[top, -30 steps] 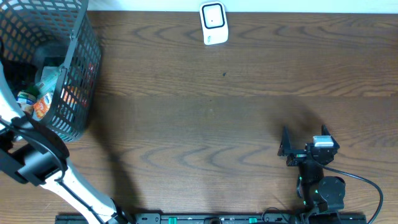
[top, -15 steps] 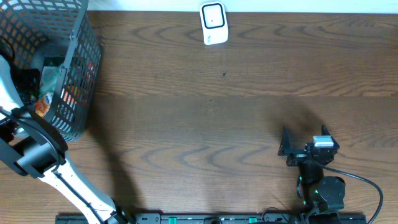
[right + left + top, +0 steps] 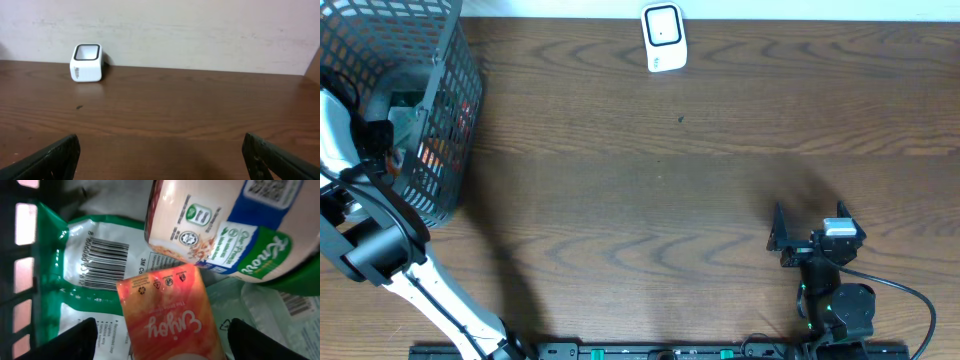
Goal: Scan the item barcode
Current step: 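Reach the left gripper into the basket and grasp an orange tissue pack, then carry the orange tissue pack to the table center and release it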
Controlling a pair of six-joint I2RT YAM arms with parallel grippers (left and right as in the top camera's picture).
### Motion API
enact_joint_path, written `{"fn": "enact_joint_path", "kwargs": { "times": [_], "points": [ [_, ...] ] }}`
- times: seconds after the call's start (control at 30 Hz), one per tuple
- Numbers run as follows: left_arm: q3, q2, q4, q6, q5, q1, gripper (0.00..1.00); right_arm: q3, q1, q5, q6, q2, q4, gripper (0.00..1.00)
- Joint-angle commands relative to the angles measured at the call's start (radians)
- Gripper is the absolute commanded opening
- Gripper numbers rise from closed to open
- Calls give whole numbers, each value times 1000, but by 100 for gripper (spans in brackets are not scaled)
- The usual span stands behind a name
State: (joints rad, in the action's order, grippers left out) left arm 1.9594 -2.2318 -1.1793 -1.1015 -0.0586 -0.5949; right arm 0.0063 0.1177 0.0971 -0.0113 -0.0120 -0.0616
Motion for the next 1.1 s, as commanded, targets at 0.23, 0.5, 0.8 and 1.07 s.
{"fn": "enact_joint_path", "kwargs": {
  "times": [0.23,0.5,0.8,1.07],
  "points": [
    [-45,-11,32,-11,-6,18,57,-1,-6,-1,-5,5,-3,99],
    [-44,-6,30,14,-5,15,40,-1,-6,-1,-5,5,-3,99],
    [-43,121,34,32,17,-17,36,-1,-6,-1,-5,5,-3,99],
    [-43,361,65,46,16,-16,36,-1,-6,-1,-5,5,-3,99]
  ]
}}
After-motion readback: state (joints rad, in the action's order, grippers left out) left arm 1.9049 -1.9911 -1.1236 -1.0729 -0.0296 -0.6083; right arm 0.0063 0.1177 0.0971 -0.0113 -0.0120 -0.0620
